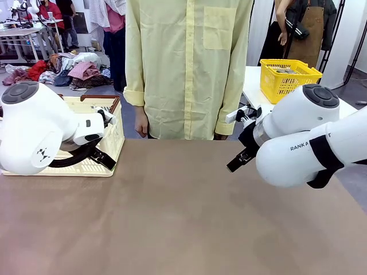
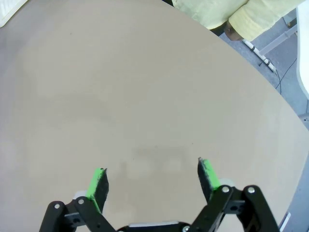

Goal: Place the drinks into the Shopping basket.
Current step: Pick up one drink and place it into the Shopping basket.

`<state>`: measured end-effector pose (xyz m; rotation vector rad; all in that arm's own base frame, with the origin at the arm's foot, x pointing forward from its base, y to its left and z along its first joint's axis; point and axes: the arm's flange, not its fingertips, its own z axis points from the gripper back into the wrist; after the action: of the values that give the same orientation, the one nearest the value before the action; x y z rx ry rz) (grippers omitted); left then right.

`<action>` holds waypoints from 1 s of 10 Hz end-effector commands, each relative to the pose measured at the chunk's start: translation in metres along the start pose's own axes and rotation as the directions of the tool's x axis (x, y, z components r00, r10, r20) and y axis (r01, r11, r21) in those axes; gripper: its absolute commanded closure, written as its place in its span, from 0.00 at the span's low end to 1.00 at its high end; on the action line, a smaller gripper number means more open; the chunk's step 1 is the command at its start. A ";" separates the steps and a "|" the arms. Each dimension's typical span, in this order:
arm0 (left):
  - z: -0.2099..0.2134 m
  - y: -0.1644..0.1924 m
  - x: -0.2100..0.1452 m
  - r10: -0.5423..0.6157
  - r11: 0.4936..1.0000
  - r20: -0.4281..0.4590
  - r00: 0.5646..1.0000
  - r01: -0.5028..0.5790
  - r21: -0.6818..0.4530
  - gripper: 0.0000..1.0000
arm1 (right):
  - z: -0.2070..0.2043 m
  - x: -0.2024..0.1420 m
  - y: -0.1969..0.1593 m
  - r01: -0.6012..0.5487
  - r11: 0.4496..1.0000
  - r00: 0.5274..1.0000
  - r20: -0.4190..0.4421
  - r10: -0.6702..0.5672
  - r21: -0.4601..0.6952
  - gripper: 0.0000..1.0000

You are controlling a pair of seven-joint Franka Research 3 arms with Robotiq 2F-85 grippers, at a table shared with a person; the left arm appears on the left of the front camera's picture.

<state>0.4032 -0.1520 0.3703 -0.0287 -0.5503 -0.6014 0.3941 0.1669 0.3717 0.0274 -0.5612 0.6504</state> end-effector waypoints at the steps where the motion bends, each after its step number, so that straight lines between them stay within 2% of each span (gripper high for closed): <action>1: 0.000 0.000 0.000 0.000 1.000 0.000 1.000 0.000 0.000 0.00 | 0.000 0.000 0.000 0.000 1.000 1.000 0.000 0.000 0.000 0.00; 2: 0.010 -0.005 -0.002 -0.030 0.980 -0.126 0.992 0.004 -0.199 0.00 | 0.002 -0.002 -0.001 0.014 0.987 0.997 -0.074 -0.003 0.158 0.00; 3: 0.024 -0.014 -0.003 -0.068 0.931 -0.235 0.970 -0.023 -0.364 0.00 | 0.006 -0.006 -0.006 0.064 0.934 0.986 -0.164 -0.006 0.352 0.00; 4: 0.035 -0.024 -0.003 0.027 0.899 -0.397 0.917 -0.196 -0.391 0.00 | 0.007 -0.013 -0.009 0.134 0.869 0.952 -0.305 0.020 0.477 0.00; 5: 0.047 -0.031 -0.010 -0.021 0.835 -0.413 0.910 -0.212 -0.508 0.00 | 0.019 -0.017 -0.013 0.160 0.750 0.957 -0.287 0.042 0.642 0.00; 6: 0.068 -0.025 -0.019 -0.048 0.734 -0.348 0.936 -0.203 -0.648 0.00 | 0.035 -0.026 -0.019 0.162 0.684 0.971 -0.237 0.016 0.711 0.00; 7: 0.102 -0.009 -0.029 -0.006 0.626 -0.250 0.968 -0.191 -0.756 0.00 | 0.062 -0.043 -0.032 0.054 0.502 0.992 -0.104 0.071 0.863 0.00; 8: 0.147 0.021 -0.045 0.077 0.551 -0.139 0.987 -0.159 -0.819 0.00 | 0.089 -0.066 -0.057 0.024 0.399 0.998 -0.046 0.047 0.917 0.00; 9: 0.197 0.070 -0.070 0.209 0.561 -0.022 0.978 -0.138 -0.816 0.00 | 0.122 -0.098 -0.096 0.030 0.355 0.999 -0.016 -0.043 0.934 0.00; 10: 0.231 0.119 -0.095 0.333 0.562 0.044 0.942 -0.160 -0.812 0.00 | 0.156 -0.130 -0.135 0.039 0.347 0.983 0.026 -0.182 0.937 0.00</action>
<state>0.2913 -0.0158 0.5256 -0.9956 -0.2780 -0.6220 0.3086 0.0085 0.4480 1.1589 -0.1784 0.8874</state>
